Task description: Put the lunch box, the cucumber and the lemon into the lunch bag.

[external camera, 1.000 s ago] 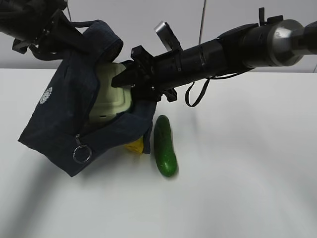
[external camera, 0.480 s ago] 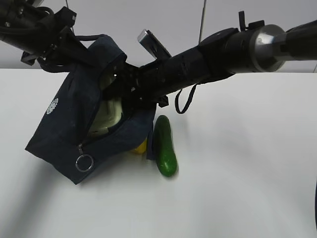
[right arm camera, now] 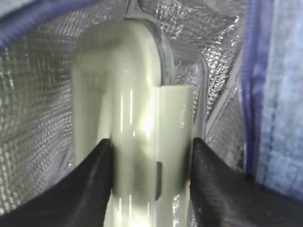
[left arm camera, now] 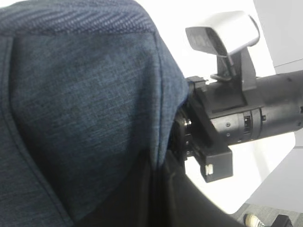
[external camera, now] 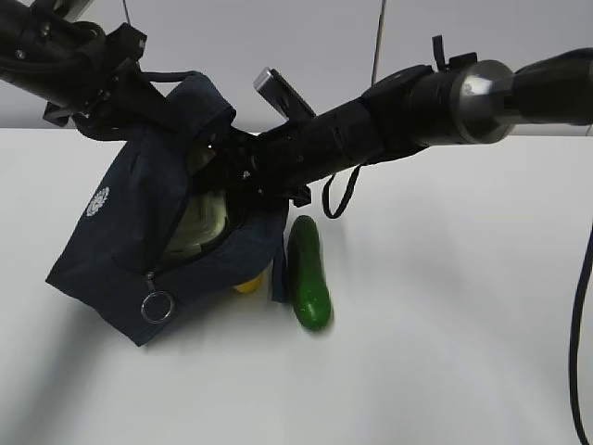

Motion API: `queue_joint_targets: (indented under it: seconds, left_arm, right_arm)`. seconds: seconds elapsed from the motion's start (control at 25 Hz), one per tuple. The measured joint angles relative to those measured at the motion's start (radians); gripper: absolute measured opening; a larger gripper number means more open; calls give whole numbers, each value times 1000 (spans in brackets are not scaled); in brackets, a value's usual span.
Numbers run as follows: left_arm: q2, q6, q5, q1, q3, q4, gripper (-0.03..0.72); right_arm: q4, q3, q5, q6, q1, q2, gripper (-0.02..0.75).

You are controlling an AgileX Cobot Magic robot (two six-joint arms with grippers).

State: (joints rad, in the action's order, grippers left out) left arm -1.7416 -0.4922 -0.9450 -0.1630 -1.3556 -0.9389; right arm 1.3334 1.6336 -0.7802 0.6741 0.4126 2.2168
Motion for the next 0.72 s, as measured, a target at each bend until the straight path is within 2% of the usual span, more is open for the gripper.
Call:
queue_joint_targets:
  seconds: [0.72]
  left_arm:
    - [-2,0,19,0,0,2,-8]
  right_arm:
    - [-8,11,-38,-8,0,-2,414]
